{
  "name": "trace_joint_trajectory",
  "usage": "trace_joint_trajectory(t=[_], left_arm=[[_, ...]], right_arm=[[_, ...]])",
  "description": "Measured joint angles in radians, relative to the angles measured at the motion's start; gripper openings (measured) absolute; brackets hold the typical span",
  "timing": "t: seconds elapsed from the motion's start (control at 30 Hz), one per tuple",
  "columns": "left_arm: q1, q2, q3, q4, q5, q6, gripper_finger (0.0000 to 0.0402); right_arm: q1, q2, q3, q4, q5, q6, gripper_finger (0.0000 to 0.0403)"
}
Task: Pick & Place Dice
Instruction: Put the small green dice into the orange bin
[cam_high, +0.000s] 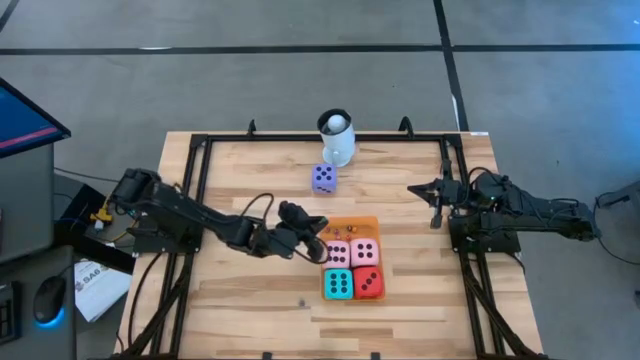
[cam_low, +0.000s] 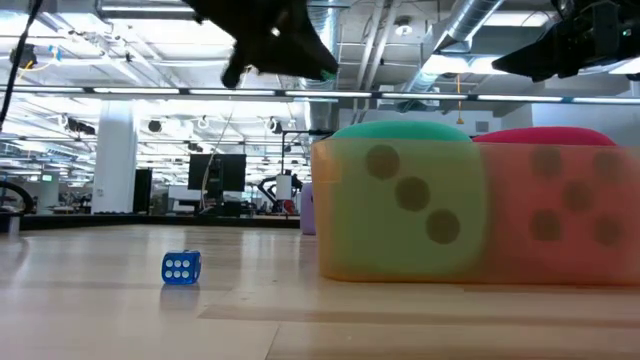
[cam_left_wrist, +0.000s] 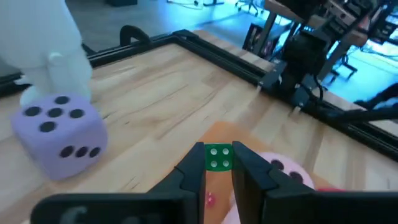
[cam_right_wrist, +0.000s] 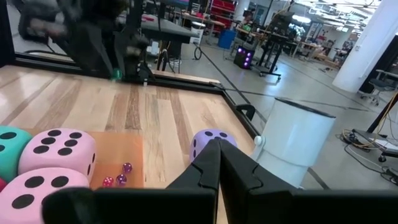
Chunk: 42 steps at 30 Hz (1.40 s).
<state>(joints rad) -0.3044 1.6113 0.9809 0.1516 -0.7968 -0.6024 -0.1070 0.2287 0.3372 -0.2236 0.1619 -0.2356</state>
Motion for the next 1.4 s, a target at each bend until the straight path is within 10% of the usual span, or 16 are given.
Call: trace_joint_trajectory(t=[0.37,0.77,1.4], left_arm=[[0.075,0.238,-0.001,0.214,0.018,-0.008,0.0045],[0.11,0.24,-0.001,0.214,0.195,-0.076,0.006],[0.109,0.239,-0.001,0.208,0.2,-0.052,0.007]], right_arm=[[0.0,0.0,0.0,0.0,0.0,0.0,0.0],[0.0,0.0,0.0,0.001,0.0,-0.008,0.0],[0.0,0.0,0.0,0.0,0.0,-0.008,0.0]])
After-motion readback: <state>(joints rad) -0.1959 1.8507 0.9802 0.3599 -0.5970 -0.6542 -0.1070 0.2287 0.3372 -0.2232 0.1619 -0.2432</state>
